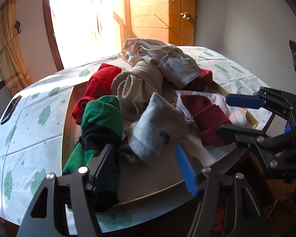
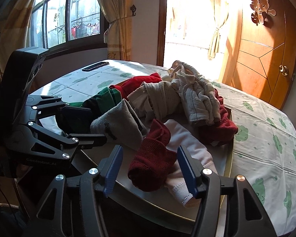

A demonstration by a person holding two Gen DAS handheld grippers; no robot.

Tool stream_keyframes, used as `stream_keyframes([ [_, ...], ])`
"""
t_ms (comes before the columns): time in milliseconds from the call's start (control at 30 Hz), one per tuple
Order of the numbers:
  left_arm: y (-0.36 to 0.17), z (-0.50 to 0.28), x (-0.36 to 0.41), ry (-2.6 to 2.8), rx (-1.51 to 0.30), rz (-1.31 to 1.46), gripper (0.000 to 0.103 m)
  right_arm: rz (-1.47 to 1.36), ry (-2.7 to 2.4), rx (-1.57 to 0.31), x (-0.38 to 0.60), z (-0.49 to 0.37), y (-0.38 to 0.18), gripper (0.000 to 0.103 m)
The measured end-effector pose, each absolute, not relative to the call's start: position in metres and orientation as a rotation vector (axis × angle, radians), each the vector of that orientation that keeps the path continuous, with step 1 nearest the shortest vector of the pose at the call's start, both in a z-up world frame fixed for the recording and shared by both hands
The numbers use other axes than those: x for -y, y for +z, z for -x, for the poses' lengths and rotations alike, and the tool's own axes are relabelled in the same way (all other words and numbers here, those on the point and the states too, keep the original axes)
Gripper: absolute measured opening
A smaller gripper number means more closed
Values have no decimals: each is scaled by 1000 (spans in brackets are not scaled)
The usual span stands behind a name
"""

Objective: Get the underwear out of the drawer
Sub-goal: 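Open the left tool over the tray while the right tool releases the dark red sock, then lower both open tools from the tray down into the drawer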

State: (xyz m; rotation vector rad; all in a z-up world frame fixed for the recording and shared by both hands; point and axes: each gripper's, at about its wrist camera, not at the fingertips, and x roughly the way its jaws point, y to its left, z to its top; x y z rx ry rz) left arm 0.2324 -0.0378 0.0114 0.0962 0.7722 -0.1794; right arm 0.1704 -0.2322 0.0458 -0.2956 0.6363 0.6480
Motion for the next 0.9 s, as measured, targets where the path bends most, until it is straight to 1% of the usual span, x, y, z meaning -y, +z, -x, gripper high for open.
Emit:
stream_keyframes([
  [133,12,-228,37,-184,-765,-83,69,284,649,-629,235,-166,49,60],
  [500,10,-205,42,-214,-742,-62,70,295,664,-610,246,-138,53,60],
  [900,5,-165,59,-261,-711,-108,72,356,665,-662,273,-104,35,60],
])
